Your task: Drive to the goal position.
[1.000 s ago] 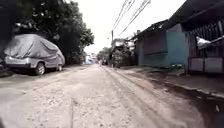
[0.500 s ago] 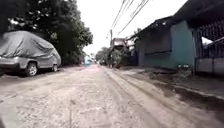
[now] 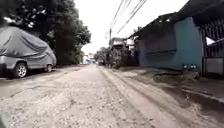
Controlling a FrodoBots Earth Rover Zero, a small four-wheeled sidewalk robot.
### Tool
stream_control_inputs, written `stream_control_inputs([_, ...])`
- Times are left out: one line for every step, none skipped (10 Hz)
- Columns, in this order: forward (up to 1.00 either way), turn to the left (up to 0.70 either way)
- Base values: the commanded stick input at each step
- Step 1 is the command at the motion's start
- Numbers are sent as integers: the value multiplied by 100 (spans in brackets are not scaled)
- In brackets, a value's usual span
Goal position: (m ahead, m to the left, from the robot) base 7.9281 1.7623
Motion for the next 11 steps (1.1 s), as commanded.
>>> stream_control_inputs([100, 27])
stream_control_inputs([100, 27])
stream_control_inputs([100, 27])
stream_control_inputs([100, 27])
stream_control_inputs([100, 27])
stream_control_inputs([100, 0])
stream_control_inputs([100, 0])
stream_control_inputs([100, 0])
stream_control_inputs([100, 0])
stream_control_inputs([100, 0])
stream_control_inputs([100, 0])
